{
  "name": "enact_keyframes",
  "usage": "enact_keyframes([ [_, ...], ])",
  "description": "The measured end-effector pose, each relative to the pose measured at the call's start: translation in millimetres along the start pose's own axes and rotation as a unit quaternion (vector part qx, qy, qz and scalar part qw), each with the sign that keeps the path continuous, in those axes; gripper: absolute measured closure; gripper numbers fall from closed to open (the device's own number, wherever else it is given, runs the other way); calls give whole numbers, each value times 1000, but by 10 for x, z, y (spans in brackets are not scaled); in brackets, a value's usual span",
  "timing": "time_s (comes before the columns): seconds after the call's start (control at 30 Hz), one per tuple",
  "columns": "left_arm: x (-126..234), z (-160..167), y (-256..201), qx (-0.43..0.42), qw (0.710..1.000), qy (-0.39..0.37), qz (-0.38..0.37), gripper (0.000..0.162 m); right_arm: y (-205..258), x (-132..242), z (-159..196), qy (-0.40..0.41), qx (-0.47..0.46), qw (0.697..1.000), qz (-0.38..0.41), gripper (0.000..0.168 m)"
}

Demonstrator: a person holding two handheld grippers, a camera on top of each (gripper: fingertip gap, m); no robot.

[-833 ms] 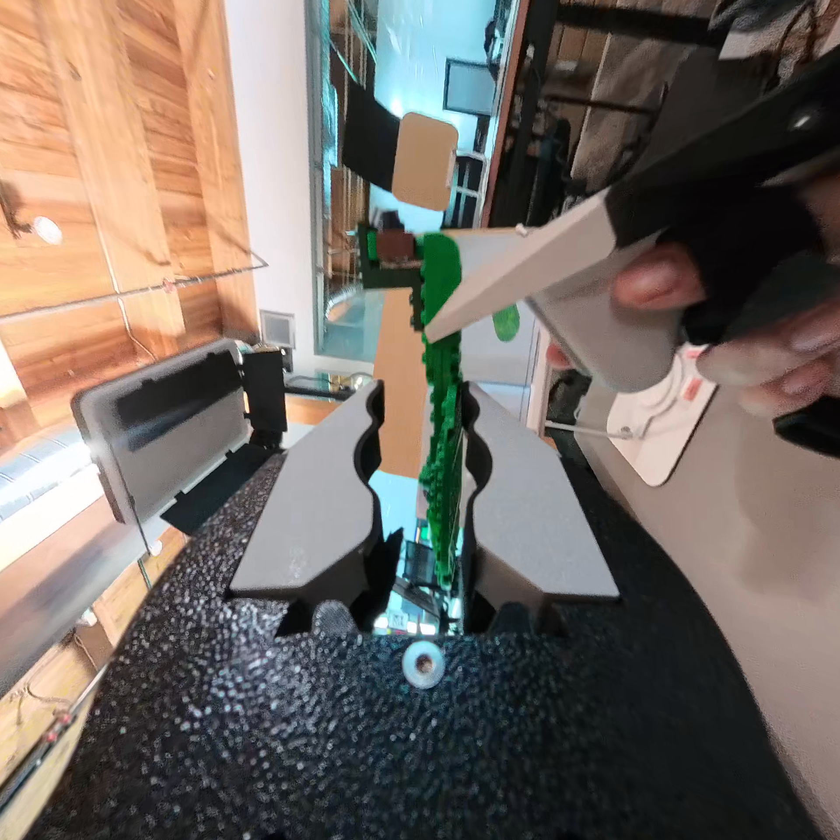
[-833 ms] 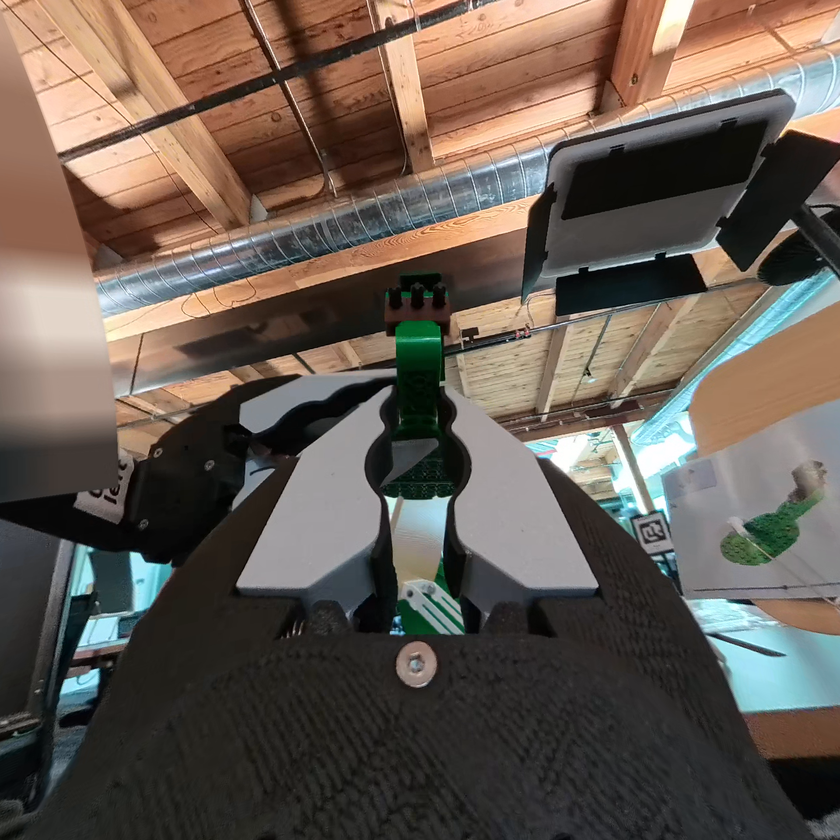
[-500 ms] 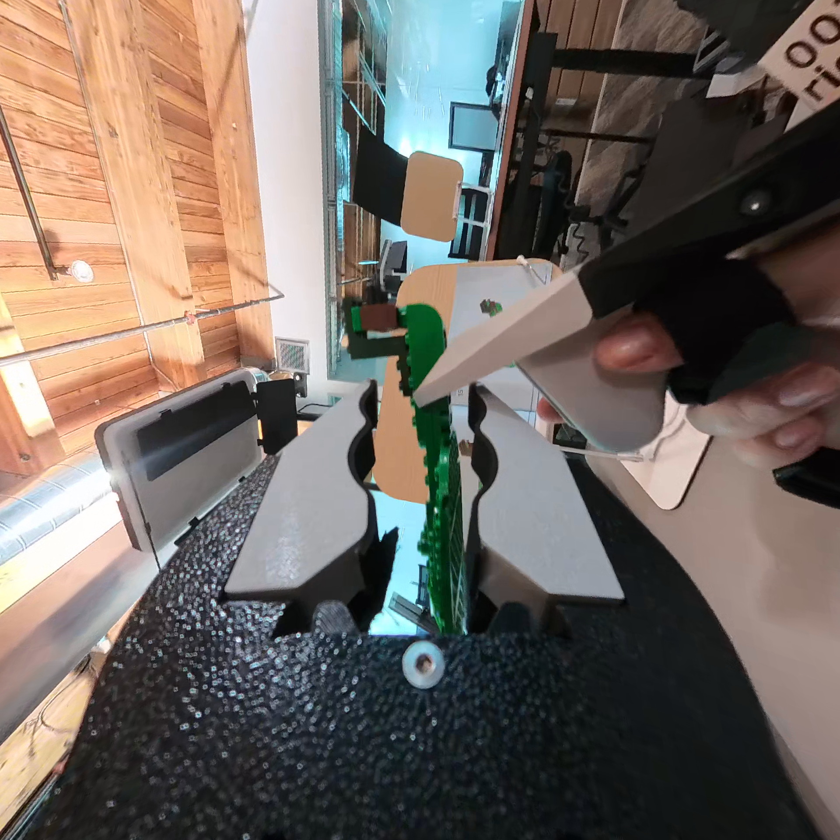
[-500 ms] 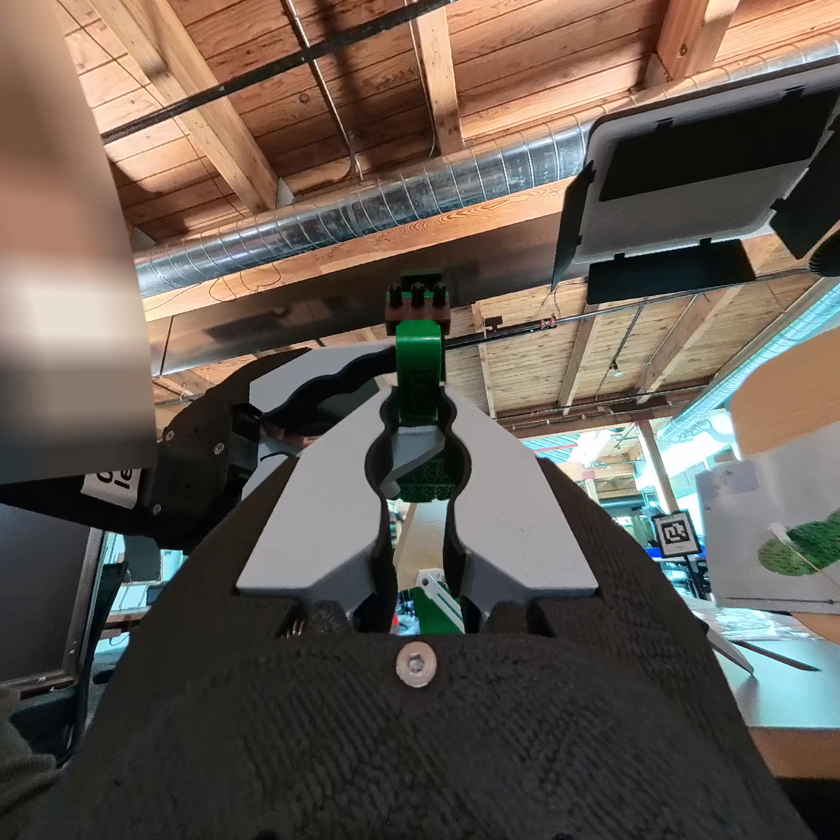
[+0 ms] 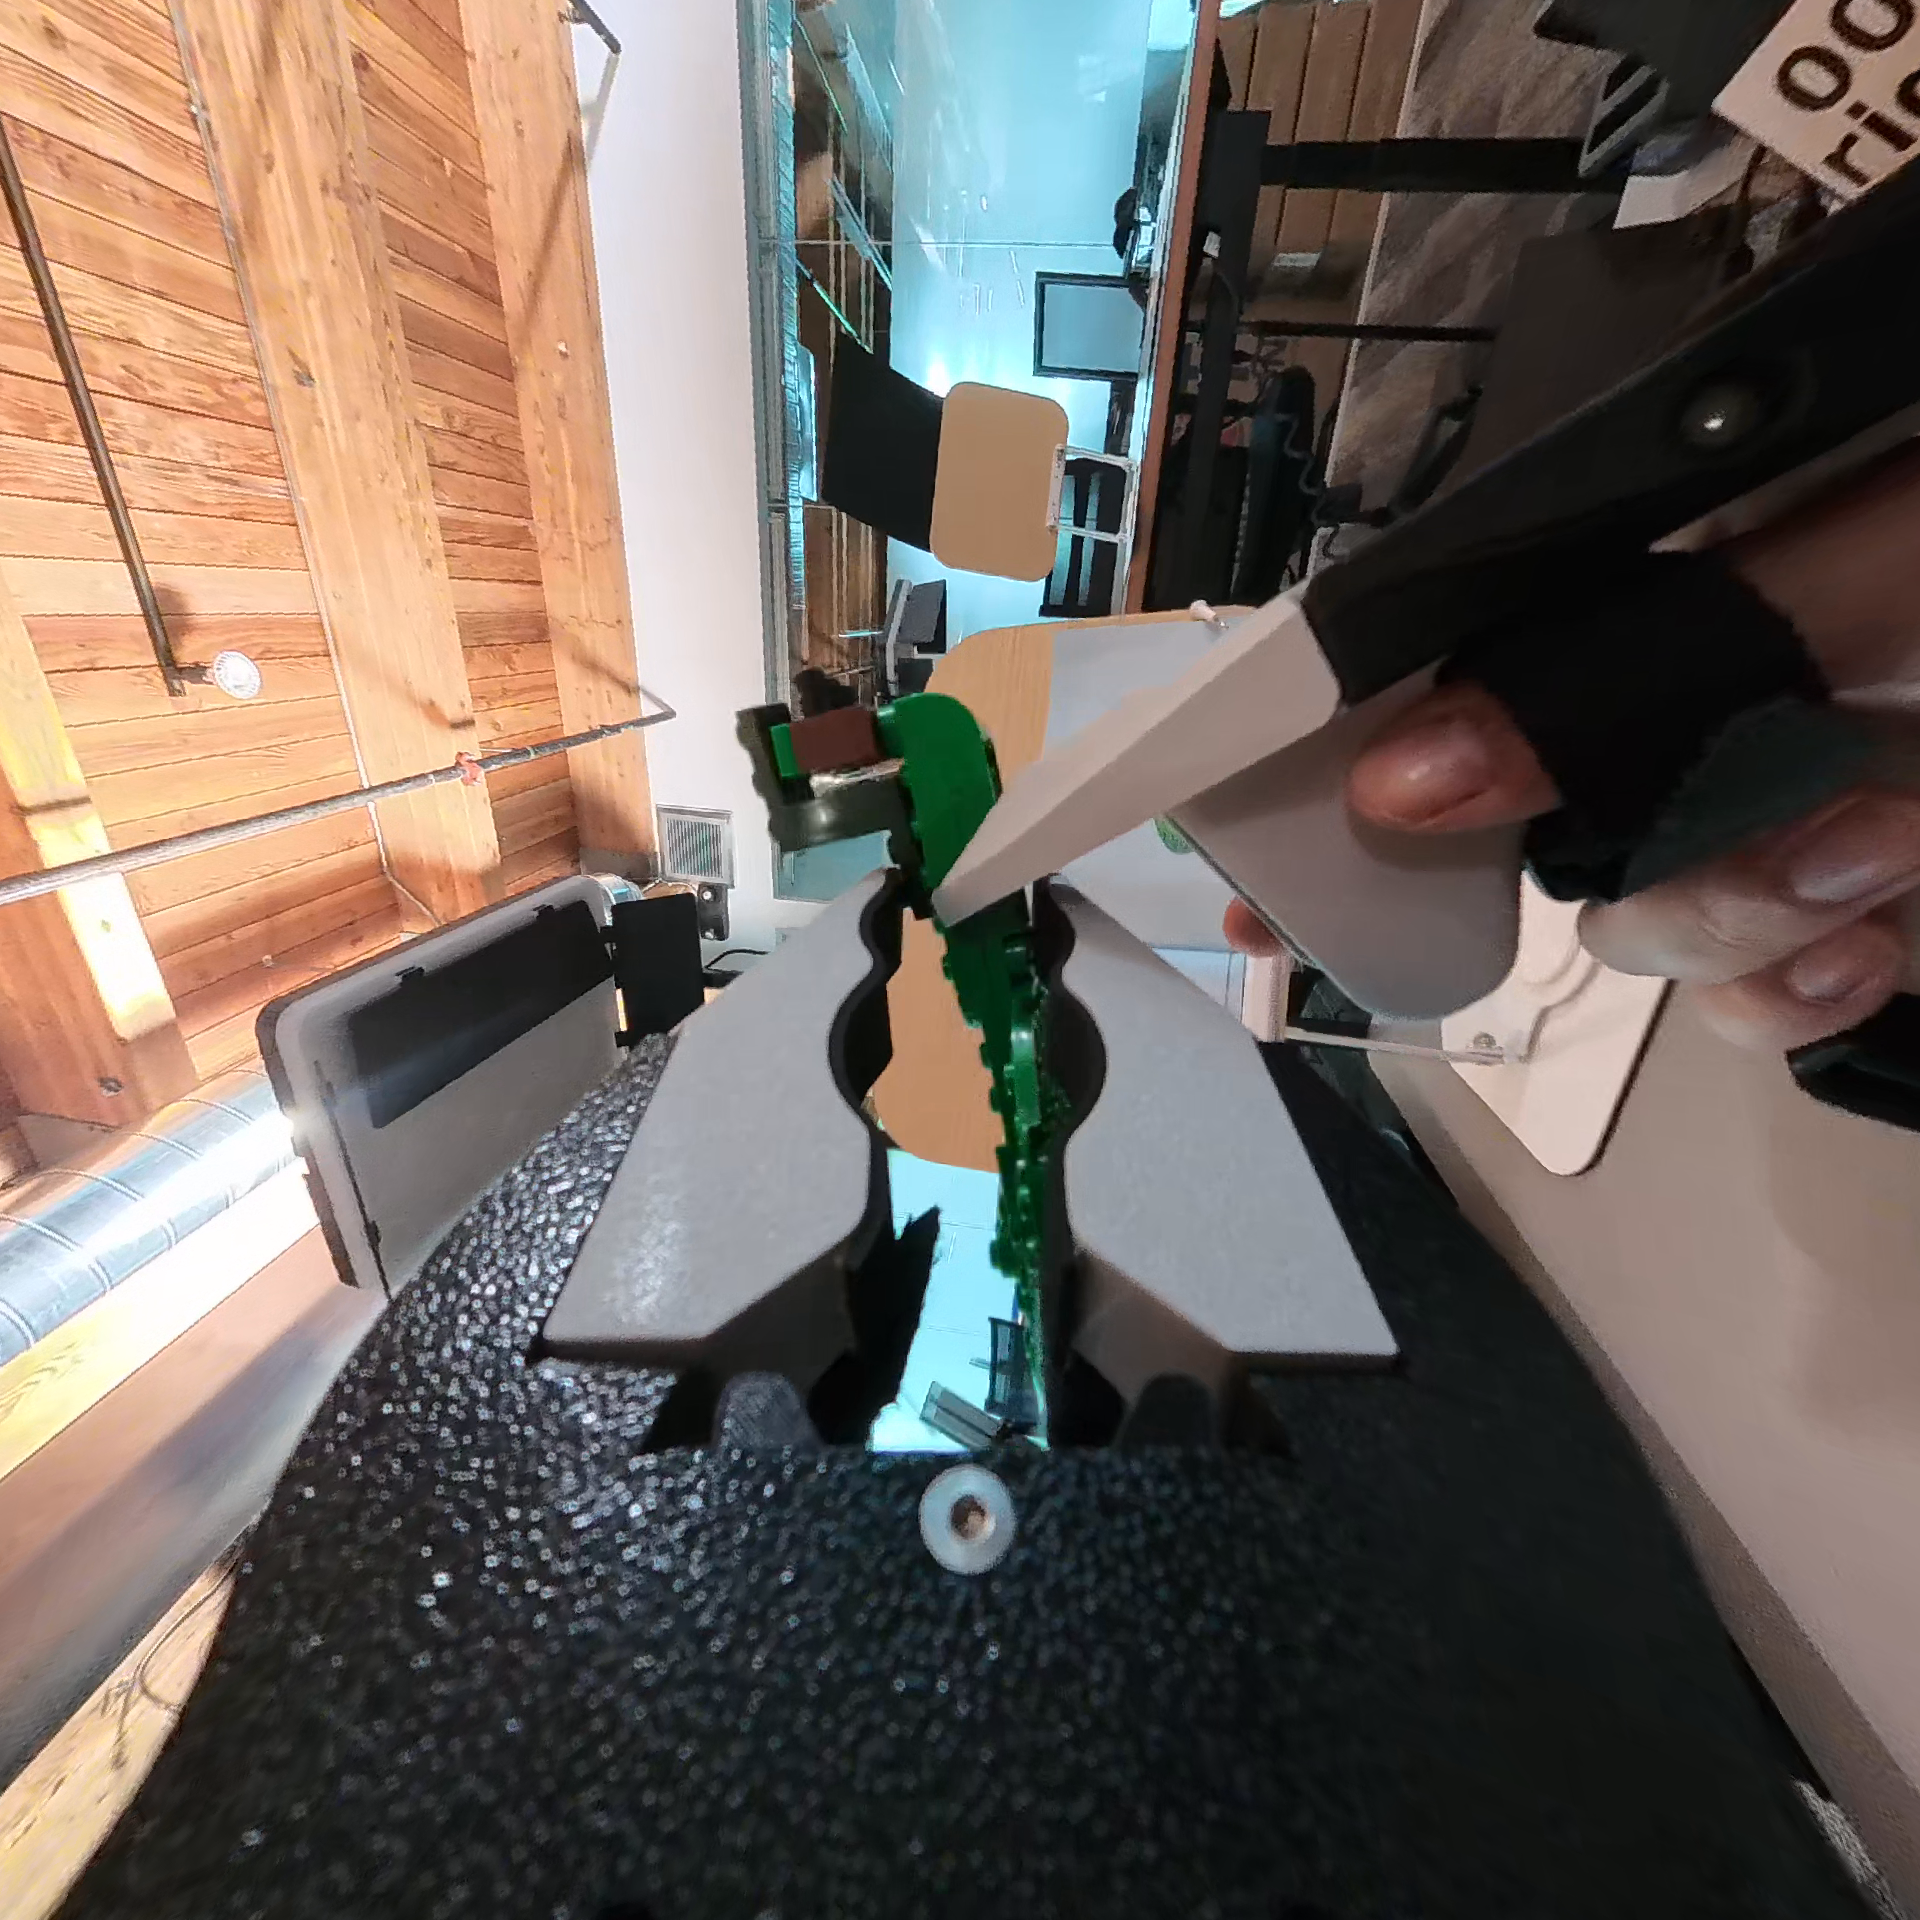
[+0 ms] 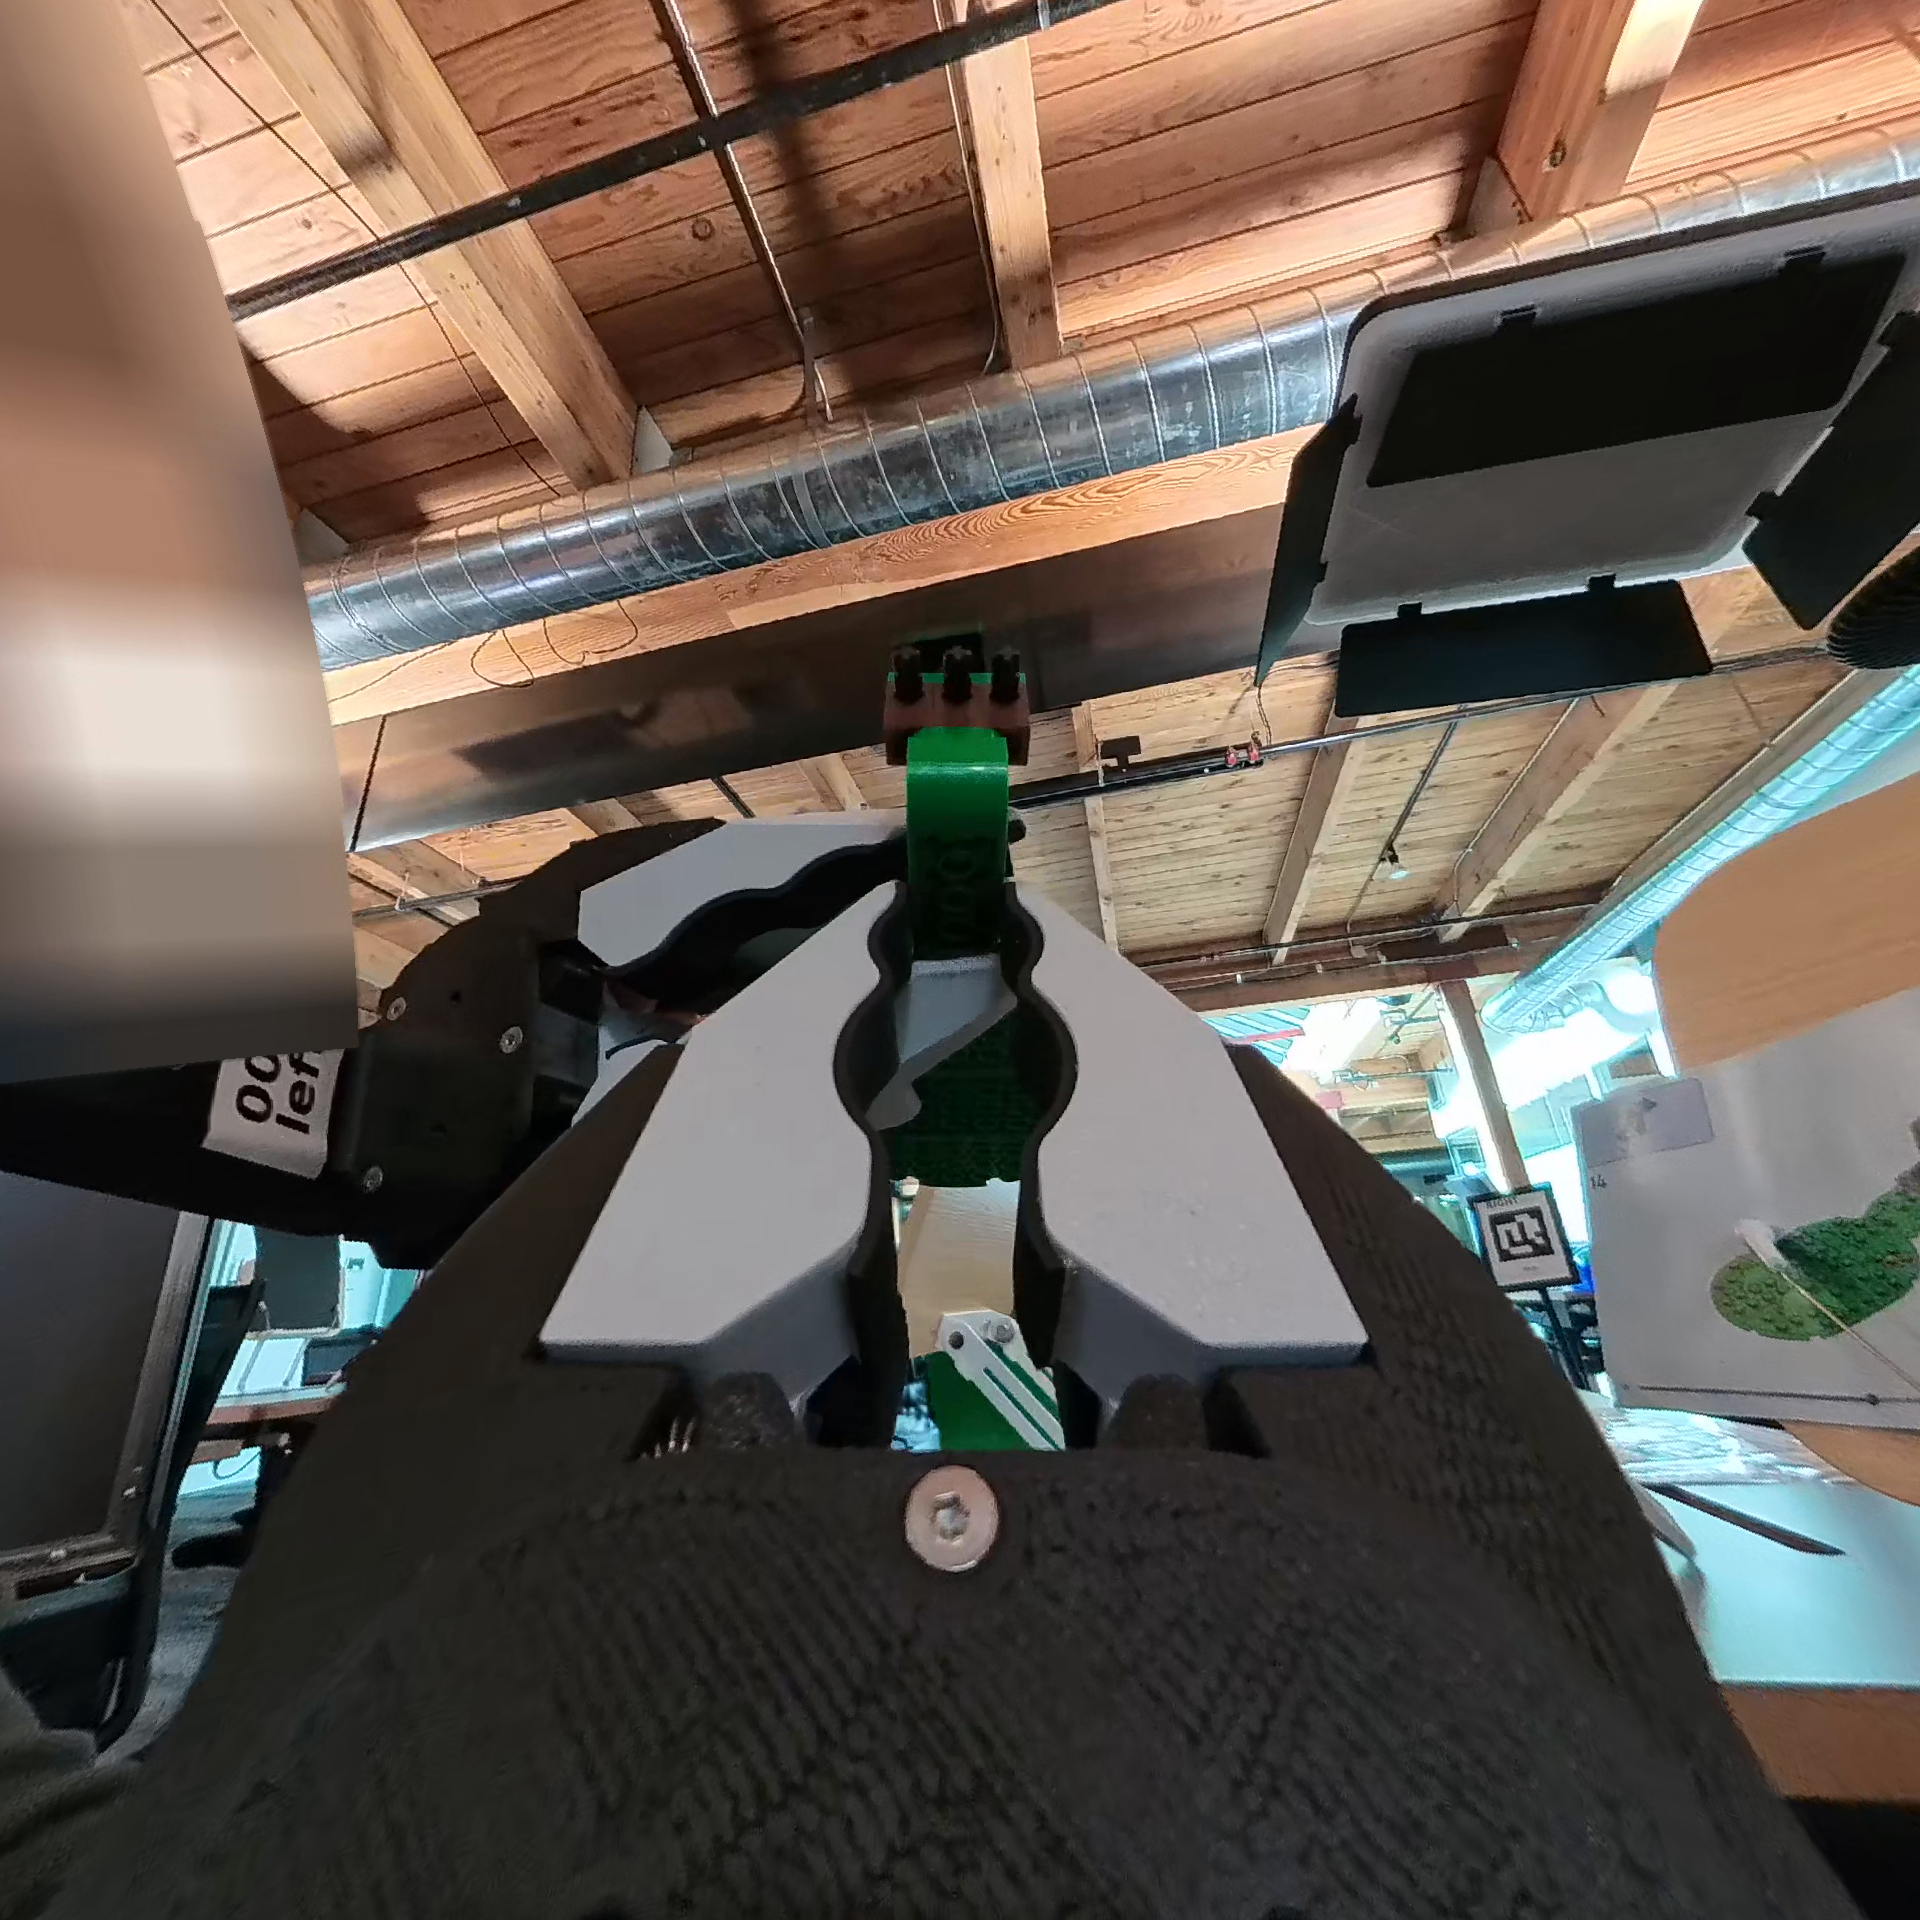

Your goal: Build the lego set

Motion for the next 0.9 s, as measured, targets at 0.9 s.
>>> enact_keyframes([
  [0.9, 35, 75, 50, 9, 999, 36, 6, 143, -59, 68, -107, -1, 19, 1000, 11, 142],
])
Point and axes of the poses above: each gripper's, where its closed fingertips meet, x back along the fingers, z out of its underside, y = z × x across the jaws, the point moved 10 cm from there along x, back along the fingers, and after that the axes turned 4 degrees about y, right-handed, at the moved point
